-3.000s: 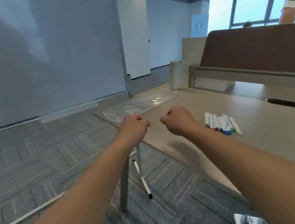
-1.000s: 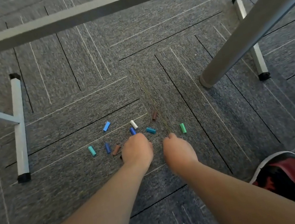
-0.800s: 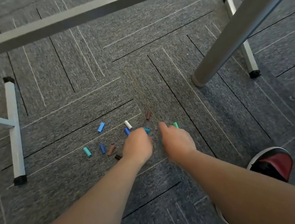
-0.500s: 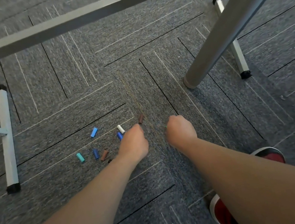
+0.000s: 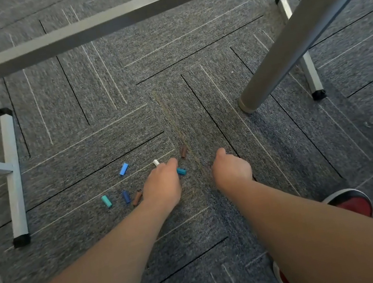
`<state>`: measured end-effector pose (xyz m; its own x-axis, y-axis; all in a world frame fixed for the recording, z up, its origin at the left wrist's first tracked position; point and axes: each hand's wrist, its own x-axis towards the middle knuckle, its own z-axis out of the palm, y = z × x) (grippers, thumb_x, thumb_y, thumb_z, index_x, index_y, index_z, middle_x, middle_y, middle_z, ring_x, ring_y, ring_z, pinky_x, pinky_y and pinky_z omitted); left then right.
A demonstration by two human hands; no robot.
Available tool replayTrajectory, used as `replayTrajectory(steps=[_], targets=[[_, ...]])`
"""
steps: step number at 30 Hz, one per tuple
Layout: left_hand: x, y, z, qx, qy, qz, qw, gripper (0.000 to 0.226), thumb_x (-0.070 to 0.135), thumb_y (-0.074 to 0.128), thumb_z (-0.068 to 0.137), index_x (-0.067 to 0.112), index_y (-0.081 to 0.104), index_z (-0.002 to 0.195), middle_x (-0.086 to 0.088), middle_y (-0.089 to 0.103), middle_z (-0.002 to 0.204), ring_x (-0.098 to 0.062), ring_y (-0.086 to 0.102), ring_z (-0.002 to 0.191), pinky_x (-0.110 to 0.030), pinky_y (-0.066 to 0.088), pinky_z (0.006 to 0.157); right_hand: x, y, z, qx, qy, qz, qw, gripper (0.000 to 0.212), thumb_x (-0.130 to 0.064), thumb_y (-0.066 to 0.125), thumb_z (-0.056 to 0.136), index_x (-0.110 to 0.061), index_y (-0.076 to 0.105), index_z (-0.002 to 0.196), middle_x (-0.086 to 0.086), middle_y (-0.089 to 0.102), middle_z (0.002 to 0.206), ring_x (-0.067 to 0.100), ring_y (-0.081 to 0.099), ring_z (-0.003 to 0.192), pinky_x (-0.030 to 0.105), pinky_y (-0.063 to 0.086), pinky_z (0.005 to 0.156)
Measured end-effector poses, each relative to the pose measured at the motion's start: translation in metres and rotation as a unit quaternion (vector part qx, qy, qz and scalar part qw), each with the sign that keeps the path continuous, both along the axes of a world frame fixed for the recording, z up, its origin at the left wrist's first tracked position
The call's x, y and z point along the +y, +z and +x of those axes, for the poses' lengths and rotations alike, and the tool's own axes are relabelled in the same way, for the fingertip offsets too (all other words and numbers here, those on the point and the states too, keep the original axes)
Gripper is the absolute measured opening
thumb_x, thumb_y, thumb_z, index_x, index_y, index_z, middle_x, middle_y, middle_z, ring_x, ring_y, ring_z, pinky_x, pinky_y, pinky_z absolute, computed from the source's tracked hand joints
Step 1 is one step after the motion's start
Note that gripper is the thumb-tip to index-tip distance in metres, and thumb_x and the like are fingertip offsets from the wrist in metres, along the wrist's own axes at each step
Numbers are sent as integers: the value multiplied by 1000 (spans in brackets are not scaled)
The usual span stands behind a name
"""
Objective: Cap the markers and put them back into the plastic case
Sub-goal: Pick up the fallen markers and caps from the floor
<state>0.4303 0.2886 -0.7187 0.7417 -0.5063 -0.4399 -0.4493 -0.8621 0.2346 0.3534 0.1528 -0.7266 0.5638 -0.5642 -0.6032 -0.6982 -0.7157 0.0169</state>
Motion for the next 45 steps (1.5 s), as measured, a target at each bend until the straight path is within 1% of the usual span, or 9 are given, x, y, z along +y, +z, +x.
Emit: replayTrajectory(steps=[6, 10, 17, 21, 25, 30, 33, 38, 45], targets=[[0, -9, 5, -40, -27, -18, 999, 16, 15, 62, 92, 22, 56, 105, 4, 51, 90, -16, 50, 84, -31, 45, 65, 8, -1, 13, 12, -15, 30, 999, 37, -8, 45, 96, -4, 40, 132, 13, 68, 109, 29, 67, 93, 36, 44, 61], [-6, -16, 4, -58, -70, -9, 996, 20, 13, 65, 89, 22, 59, 105, 2, 49, 92, -19, 50, 88, -32, 41, 64, 10, 2, 22, -54, -45, 63, 996, 27, -24, 43, 100, -7, 48, 120, 9, 68, 101, 28, 62, 81, 34, 41, 60], [-6, -24, 4, -50, -87, 18, 995, 17, 10, 65, 90, 13, 58, 105, -2, 50, 99, -16, 44, 80, -30, 39, 64, 11, 10, 36, -88, -38, 105, 990, 35, -30, 43, 100, -8, 48, 126, 9, 66, 108, 27, 64, 90, 35, 49, 68], [0, -15, 9, -21, -45, 4, 999, 10, 14, 55, 98, 13, 52, 107, -3, 56, 98, -16, 46, 74, -29, 36, 61, 13, 9, 45, -100, -68, 130, 984, 29, -25, 42, 100, -9, 49, 124, 9, 65, 109, 28, 63, 94, 40, 52, 76], [7, -4, 21, 21, 32, -30, 999, 3, 15, 46, 102, 14, 46, 100, 2, 50, 82, -10, 46, 65, -25, 28, 50, 18, 11, 57, -102, -108, 140, 979, 16, -20, 50, 96, -7, 59, 98, 6, 67, 89, 25, 65, 81, 37, 55, 71], [16, 8, 48, 64, 121, -45, 990, 9, 1, 48, 95, 8, 53, 96, -8, 56, 94, -19, 55, 73, -34, 44, 57, 23, 13, 72, -88, -101, 120, 984, 20, -13, 50, 95, -10, 59, 77, 5, 61, 74, 26, 59, 70, 33, 47, 62], [23, 11, 60, 102, 139, -21, 985, 13, -1, 51, 93, 5, 61, 98, -8, 58, 87, -23, 57, 78, -41, 49, 72, 25, 10, 79, -76, -96, 109, 987, 26, -19, 48, 100, -8, 59, 79, 6, 61, 75, 28, 61, 73, 35, 49, 65], [28, 2, 71, 97, 145, -6, 985, 15, 4, 47, 96, 6, 62, 99, -10, 65, 93, -26, 61, 83, -40, 49, 72, 29, 6, 90, -53, -101, 84, 990, 49, -48, 41, 102, -6, 63, 89, 7, 63, 79, 25, 62, 70, 33, 45, 59], [20, -19, 76, 114, 160, 26, 980, 36, 38, 54, 99, 8, 64, 83, -5, 63, 74, -19, 58, 63, -32, 37, 53, 32, 0, 96, -32, -59, 36, 997, 17, -22, 52, 100, -11, 66, 102, 5, 67, 88, 24, 55, 72, 32, 42, 63]])
